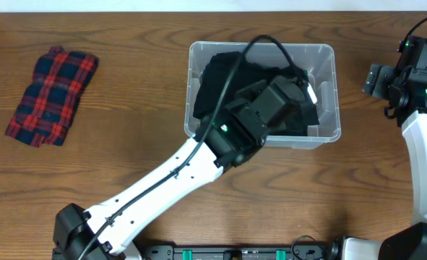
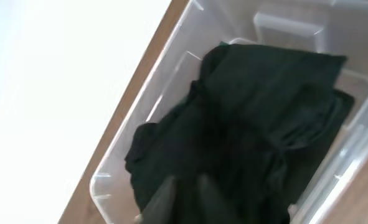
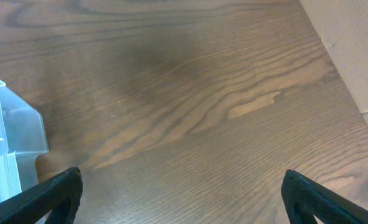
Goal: Pack container
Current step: 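Lower the black garment into the bin, release and press it flat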
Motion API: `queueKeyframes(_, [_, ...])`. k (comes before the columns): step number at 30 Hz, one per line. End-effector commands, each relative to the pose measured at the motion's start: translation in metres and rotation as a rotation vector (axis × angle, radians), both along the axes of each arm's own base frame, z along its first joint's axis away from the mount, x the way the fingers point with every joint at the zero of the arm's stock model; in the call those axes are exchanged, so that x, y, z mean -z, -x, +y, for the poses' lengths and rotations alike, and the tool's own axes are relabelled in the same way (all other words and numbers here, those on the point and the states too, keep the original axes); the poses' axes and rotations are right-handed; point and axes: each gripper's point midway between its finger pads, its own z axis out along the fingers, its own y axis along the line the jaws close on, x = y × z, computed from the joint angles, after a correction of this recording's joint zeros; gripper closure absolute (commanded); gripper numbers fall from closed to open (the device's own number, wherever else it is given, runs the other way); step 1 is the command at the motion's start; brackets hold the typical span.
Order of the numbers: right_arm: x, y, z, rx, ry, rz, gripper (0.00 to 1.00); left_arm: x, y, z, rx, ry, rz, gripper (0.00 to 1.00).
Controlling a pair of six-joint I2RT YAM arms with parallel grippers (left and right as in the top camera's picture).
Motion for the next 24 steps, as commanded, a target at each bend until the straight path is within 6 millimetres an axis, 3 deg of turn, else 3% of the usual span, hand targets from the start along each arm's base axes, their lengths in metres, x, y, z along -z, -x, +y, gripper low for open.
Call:
queueKeyframes(1, [-0.003,0.001,-0.003,0.009,0.004,-0.005,0.01,0.007,-0.017,0.014,-0.097,0.038,0.032,0.94])
queueKeyframes(9, [-0.003,0.001,-0.003,0.009,0.004,-0.005,0.01,0.031,-0.035,0.042,-0.244,0.099,0.153,0.94])
queueKeyframes(15, [-0.003,0.001,-0.003,0.009,0.004,-0.005,0.01,0.065,-0.017,0.038,-0.255,0.194,0.415,0.94])
queueKeyframes(24, [-0.003,0.001,-0.003,0.009,0.004,-0.005,0.01,0.123,0.007,0.042,-0.344,0.143,0.673,0.94])
